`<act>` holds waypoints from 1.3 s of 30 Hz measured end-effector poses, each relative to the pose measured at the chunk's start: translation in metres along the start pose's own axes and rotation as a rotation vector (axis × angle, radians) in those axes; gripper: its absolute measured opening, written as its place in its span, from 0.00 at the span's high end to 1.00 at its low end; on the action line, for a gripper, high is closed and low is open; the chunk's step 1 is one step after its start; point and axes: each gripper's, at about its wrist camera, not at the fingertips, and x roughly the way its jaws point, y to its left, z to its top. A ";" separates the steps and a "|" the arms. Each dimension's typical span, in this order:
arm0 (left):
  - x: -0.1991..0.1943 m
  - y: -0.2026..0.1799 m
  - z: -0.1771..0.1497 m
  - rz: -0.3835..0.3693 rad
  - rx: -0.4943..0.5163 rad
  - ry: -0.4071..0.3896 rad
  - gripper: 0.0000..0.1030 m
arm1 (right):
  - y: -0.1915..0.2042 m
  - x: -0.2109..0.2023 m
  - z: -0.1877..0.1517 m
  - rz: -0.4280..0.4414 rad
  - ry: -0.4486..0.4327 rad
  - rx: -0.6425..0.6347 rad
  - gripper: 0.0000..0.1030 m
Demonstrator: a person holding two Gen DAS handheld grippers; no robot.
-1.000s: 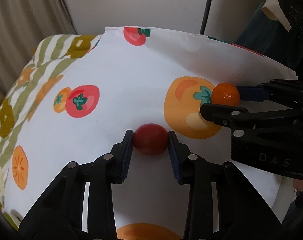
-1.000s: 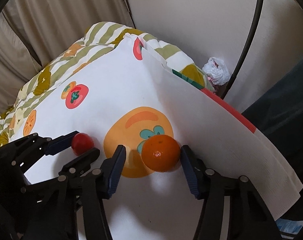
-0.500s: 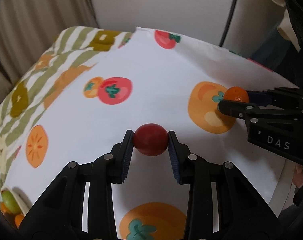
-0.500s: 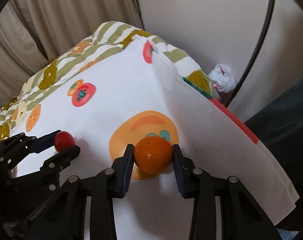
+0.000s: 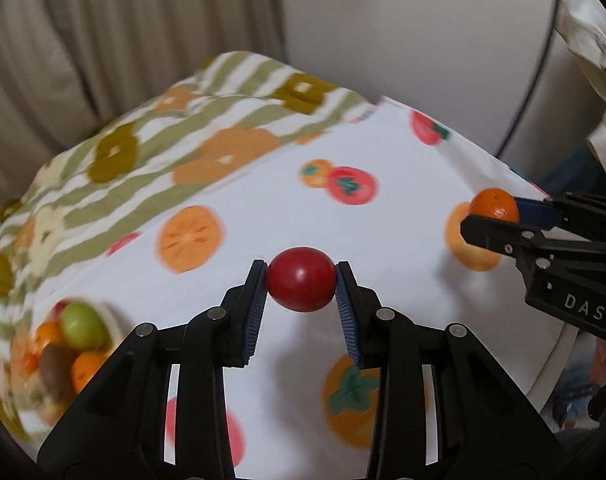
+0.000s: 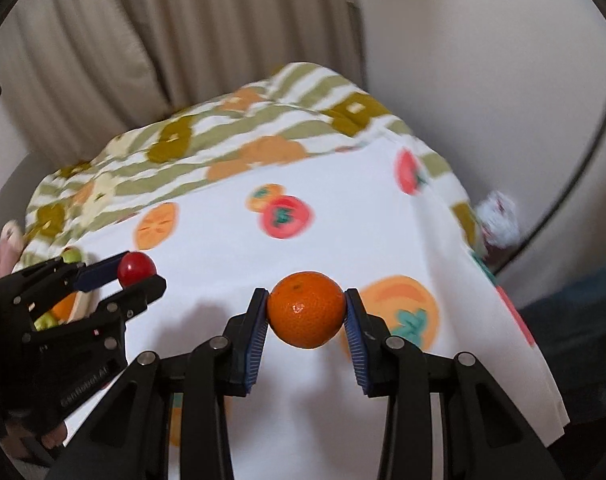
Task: Organize fruits
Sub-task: 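Carry both tomatoes to the bowl and open the left tool over it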
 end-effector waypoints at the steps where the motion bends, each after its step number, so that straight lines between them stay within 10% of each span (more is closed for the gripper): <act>1: -0.005 0.008 -0.003 0.016 -0.017 -0.003 0.63 | 0.007 0.000 0.002 0.020 0.003 -0.018 0.66; 19: -0.045 0.135 -0.079 0.258 -0.316 0.045 0.63 | 0.154 0.035 0.024 0.295 0.074 -0.305 0.66; 39: -0.031 0.157 -0.115 0.282 -0.397 0.102 0.59 | 0.213 0.063 0.024 0.355 0.127 -0.407 0.66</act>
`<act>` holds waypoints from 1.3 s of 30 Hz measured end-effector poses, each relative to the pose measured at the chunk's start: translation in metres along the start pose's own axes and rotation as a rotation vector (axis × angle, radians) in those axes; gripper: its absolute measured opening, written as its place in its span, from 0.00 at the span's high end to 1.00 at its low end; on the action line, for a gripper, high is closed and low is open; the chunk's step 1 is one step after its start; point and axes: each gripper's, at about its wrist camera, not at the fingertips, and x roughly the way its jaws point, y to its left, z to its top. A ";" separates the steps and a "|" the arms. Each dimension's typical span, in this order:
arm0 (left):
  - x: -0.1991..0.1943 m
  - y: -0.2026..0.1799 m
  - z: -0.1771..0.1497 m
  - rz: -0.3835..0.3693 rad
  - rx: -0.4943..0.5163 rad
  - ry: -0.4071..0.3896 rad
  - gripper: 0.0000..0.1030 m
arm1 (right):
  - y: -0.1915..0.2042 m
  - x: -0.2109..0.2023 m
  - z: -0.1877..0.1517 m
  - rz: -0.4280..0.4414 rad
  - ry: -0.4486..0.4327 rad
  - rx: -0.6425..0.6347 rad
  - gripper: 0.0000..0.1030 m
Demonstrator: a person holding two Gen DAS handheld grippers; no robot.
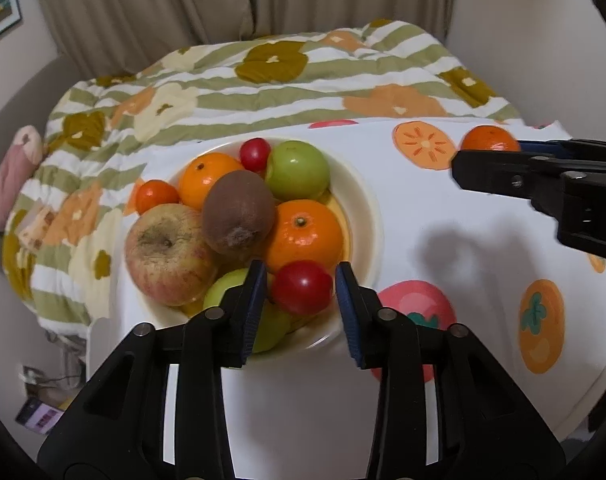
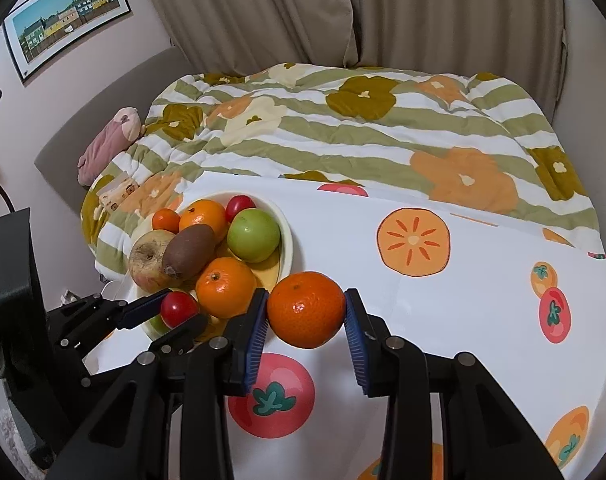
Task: Organize fruits
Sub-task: 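Carry both tomatoes to the bowl and open the left tool over it, then lower the orange tomato into the bowl and open the right tool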
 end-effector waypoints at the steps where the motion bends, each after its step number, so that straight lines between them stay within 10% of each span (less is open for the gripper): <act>1: -0.001 0.000 0.000 0.007 -0.001 -0.004 0.56 | 0.001 0.000 0.000 0.002 0.000 -0.001 0.66; 3: -0.004 0.000 -0.001 0.018 -0.001 -0.015 0.14 | 0.002 0.001 0.000 0.001 0.001 -0.002 0.66; 5: -0.015 0.001 -0.003 0.022 -0.012 -0.066 0.00 | 0.002 0.001 0.000 0.001 0.000 -0.001 0.66; 39: -0.035 0.063 -0.016 0.068 -0.048 -0.080 0.00 | 0.024 0.074 0.029 0.072 0.084 -0.027 0.62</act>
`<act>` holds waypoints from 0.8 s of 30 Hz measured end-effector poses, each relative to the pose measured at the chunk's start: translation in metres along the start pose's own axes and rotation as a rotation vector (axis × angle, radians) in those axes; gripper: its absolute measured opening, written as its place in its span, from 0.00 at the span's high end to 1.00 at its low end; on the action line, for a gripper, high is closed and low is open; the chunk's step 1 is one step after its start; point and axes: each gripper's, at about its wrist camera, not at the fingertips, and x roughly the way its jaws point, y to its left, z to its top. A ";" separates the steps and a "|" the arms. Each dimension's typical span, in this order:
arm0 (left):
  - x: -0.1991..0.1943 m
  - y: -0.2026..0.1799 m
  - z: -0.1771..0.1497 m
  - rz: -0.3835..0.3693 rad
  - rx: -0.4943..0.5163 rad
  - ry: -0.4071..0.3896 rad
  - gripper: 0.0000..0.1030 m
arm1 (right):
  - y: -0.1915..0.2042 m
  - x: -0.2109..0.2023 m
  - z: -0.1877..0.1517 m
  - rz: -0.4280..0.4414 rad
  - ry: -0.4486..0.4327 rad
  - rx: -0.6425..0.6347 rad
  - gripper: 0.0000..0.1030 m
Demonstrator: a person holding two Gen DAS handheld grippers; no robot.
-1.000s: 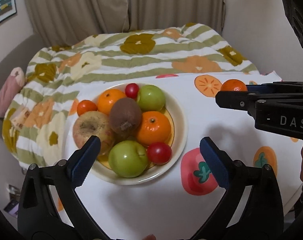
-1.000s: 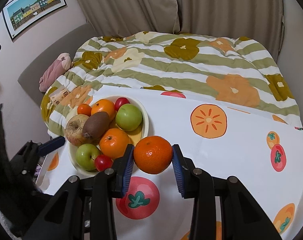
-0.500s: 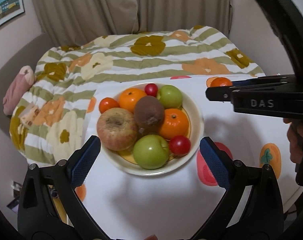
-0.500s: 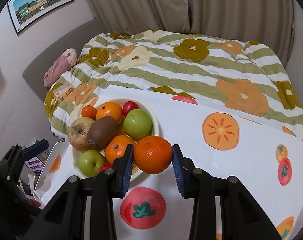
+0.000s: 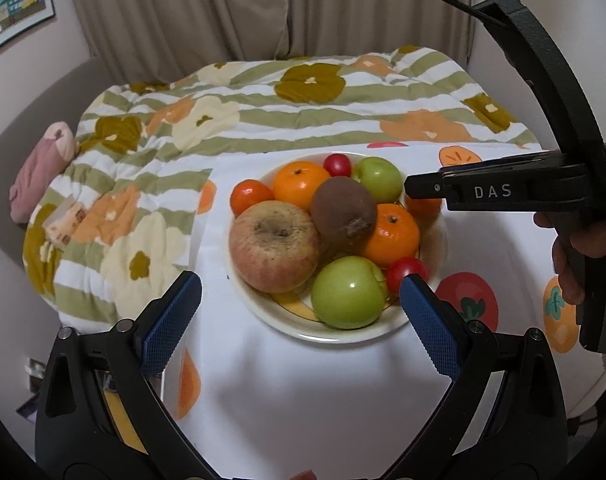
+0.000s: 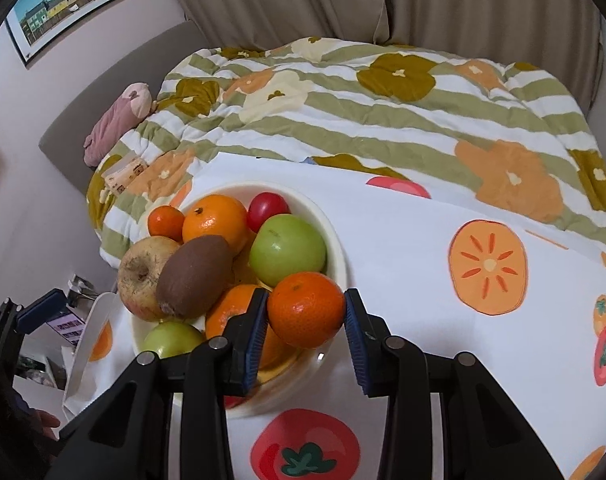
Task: Organize fruits
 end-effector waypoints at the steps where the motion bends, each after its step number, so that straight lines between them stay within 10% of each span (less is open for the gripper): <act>1: 0.000 0.000 0.000 0.001 -0.002 0.000 0.00 | 0.000 -0.001 0.001 0.001 -0.006 0.005 0.54; 4: -0.002 0.001 0.000 0.006 -0.002 0.000 0.00 | 0.001 -0.005 0.001 0.000 -0.010 0.014 0.31; 10: -0.015 -0.001 0.003 0.004 -0.006 -0.010 0.00 | 0.005 -0.024 -0.002 -0.032 -0.041 0.013 0.15; 24: -0.088 -0.015 0.024 0.048 -0.049 -0.096 0.00 | 0.002 -0.130 -0.024 -0.168 -0.165 0.026 0.00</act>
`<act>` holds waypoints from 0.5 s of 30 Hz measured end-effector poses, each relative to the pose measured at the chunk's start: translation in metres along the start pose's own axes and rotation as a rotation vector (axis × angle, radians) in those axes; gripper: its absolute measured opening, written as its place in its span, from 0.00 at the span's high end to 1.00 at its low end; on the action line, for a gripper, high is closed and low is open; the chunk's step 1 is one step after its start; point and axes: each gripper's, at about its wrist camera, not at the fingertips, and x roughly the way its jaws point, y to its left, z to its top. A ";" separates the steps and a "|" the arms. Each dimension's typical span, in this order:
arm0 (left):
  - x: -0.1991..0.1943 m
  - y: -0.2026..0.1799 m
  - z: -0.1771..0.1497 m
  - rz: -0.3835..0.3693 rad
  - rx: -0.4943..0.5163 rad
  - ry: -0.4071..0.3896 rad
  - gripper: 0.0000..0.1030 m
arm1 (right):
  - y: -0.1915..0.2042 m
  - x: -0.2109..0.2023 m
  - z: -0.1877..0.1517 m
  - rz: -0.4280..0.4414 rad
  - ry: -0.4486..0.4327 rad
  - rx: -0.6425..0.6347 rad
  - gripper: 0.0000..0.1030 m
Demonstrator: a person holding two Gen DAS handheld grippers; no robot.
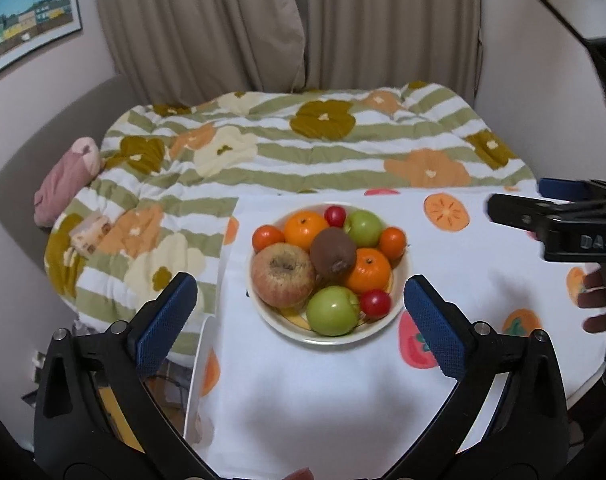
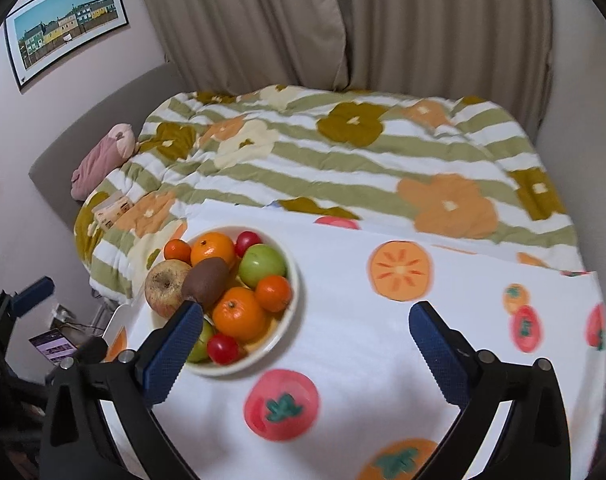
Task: Organize fruits
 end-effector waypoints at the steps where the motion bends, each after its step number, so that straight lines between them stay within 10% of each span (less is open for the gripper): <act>1: -0.006 -0.002 0.001 0.002 -0.001 -0.004 0.00 | -0.002 -0.011 -0.002 -0.016 -0.009 0.003 0.00; 15: -0.067 -0.030 -0.002 -0.029 -0.029 -0.047 0.00 | -0.029 -0.115 -0.052 -0.206 -0.058 0.100 0.00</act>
